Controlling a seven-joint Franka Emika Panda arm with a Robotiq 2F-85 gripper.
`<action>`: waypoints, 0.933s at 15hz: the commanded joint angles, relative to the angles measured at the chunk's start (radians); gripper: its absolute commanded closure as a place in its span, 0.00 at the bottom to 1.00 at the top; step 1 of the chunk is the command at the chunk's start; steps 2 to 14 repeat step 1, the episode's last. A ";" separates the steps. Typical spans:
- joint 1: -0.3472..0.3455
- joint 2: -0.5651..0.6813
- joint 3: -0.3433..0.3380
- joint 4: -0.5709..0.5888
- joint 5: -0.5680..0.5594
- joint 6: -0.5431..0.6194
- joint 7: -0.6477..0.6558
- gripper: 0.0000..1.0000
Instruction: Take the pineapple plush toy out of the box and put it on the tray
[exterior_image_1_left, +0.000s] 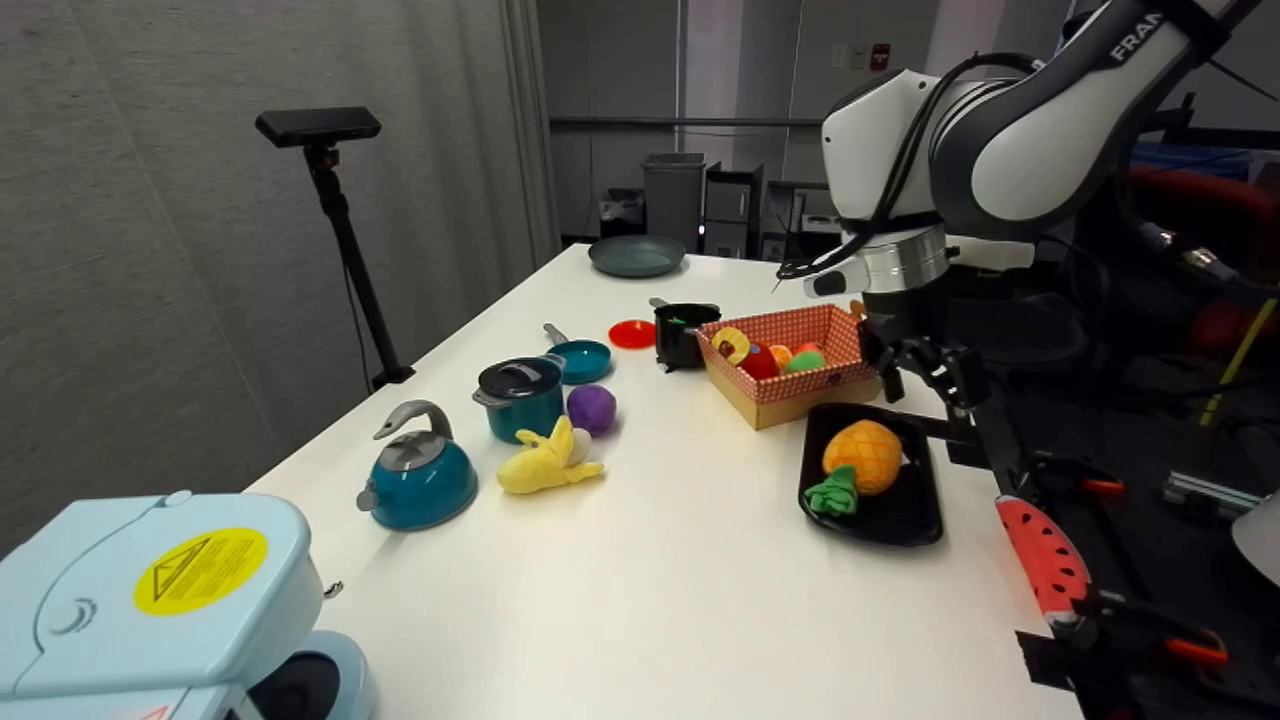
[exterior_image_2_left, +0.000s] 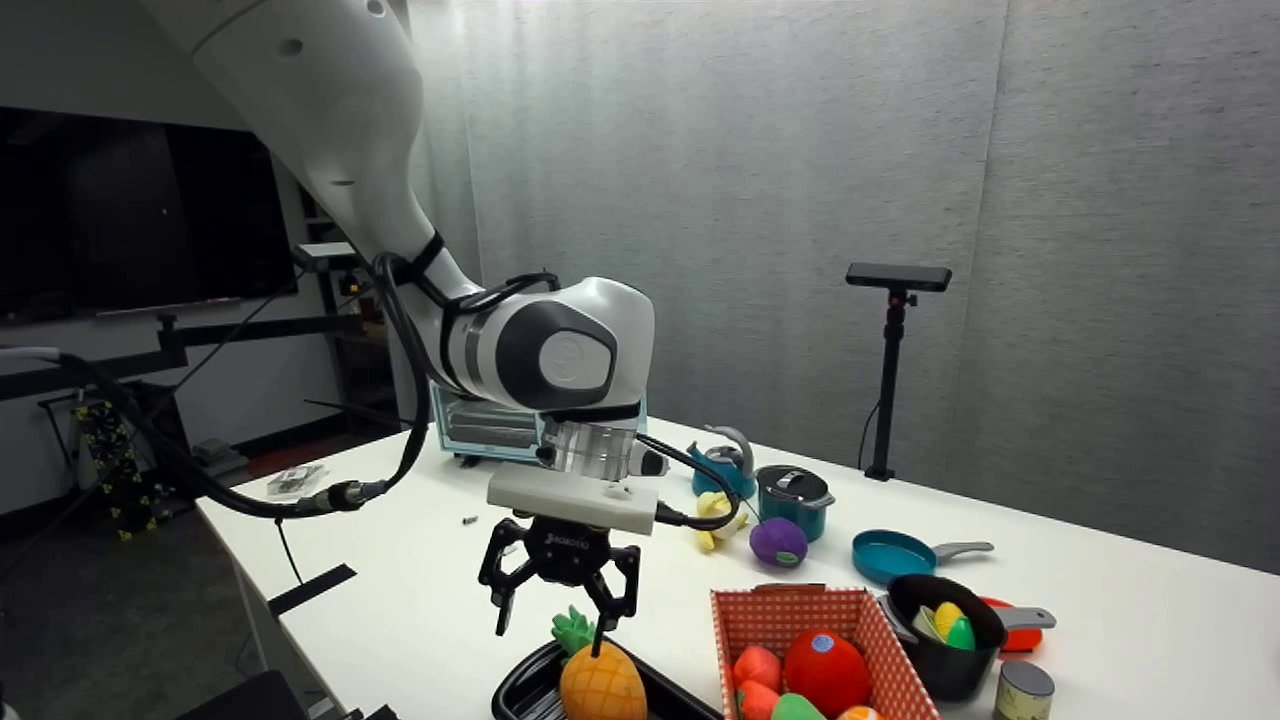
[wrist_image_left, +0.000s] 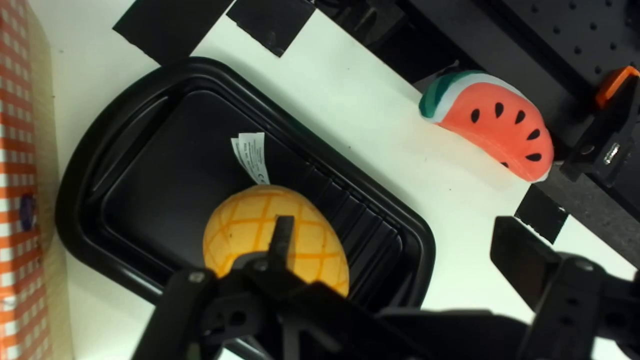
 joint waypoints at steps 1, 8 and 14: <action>0.000 0.000 0.000 0.001 0.000 -0.002 0.000 0.00; 0.000 0.000 0.000 0.001 0.000 -0.002 0.000 0.00; 0.000 0.000 0.000 0.001 0.000 -0.002 0.000 0.00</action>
